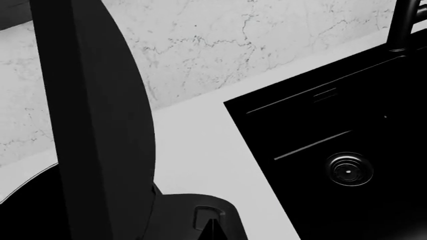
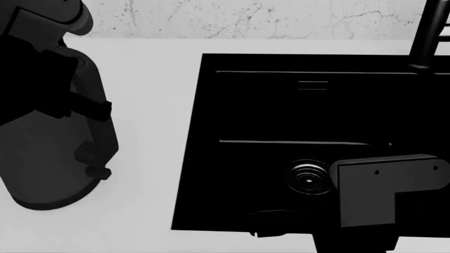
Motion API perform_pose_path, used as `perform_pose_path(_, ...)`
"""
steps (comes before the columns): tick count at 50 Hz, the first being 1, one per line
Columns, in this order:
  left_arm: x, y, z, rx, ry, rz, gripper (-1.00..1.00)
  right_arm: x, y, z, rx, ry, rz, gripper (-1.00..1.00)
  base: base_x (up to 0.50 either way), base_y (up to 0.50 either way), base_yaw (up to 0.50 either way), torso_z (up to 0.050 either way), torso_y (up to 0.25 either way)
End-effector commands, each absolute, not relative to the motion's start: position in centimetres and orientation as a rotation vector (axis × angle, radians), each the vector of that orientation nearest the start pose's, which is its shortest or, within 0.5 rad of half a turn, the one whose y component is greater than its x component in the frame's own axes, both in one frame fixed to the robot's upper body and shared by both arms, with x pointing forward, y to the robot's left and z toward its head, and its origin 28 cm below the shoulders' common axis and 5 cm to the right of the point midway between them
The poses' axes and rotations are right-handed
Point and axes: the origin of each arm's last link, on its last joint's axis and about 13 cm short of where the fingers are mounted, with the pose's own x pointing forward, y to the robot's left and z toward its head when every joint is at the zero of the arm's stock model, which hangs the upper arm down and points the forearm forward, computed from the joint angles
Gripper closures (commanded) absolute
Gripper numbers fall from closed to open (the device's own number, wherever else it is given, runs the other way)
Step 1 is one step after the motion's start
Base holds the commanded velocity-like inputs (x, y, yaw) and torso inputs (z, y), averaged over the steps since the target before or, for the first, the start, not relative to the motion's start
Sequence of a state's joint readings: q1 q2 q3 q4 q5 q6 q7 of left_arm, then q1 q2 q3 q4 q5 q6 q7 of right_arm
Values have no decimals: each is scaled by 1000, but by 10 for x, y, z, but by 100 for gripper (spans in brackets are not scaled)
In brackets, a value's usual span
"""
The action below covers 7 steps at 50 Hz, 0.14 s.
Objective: Press the button to open the lid of the electric kettle.
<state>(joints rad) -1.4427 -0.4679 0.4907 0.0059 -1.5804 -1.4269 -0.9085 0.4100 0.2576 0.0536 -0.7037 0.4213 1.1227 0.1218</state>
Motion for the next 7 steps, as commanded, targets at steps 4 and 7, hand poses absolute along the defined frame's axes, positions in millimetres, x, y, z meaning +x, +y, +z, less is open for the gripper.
perform_pose_path(4, 306, 193, 328, 135, 363, -223, 100, 227, -128, 168, -4, 28, 100, -100, 20, -6, -17, 0, 0)
perform_pose_path(7, 307, 193, 328, 136, 364, -226, 100, 226, -128, 167, -2, 28, 101, -100, 20, -6, -16, 0, 0)
